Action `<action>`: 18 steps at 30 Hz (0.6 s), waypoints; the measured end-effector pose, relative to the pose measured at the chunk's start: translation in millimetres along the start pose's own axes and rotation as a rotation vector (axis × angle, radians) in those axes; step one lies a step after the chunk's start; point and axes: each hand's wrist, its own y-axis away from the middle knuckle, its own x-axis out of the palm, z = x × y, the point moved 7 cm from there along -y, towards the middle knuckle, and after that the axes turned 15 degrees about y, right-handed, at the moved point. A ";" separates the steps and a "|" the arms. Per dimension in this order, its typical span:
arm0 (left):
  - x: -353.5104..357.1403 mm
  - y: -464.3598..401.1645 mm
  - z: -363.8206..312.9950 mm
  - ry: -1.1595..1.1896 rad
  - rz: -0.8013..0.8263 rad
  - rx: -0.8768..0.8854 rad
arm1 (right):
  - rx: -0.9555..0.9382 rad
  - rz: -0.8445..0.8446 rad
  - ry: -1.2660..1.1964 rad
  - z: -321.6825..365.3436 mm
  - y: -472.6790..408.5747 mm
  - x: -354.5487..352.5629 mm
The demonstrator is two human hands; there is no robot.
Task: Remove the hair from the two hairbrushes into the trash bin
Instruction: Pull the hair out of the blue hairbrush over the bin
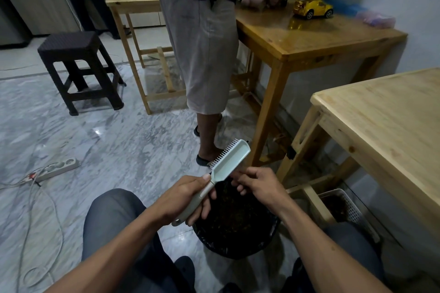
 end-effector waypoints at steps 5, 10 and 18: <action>-7.9 -0.3 -3.7 -0.033 -0.074 0.037 | 0.129 -0.098 0.151 -30.0 2.6 -17.7; -14.9 0.3 -8.7 -0.296 -0.306 0.138 | 0.171 0.032 0.417 -32.6 4.9 -8.8; -18.0 0.2 -12.3 -0.752 -0.507 0.290 | 0.105 0.023 -0.108 0.3 -3.1 -6.6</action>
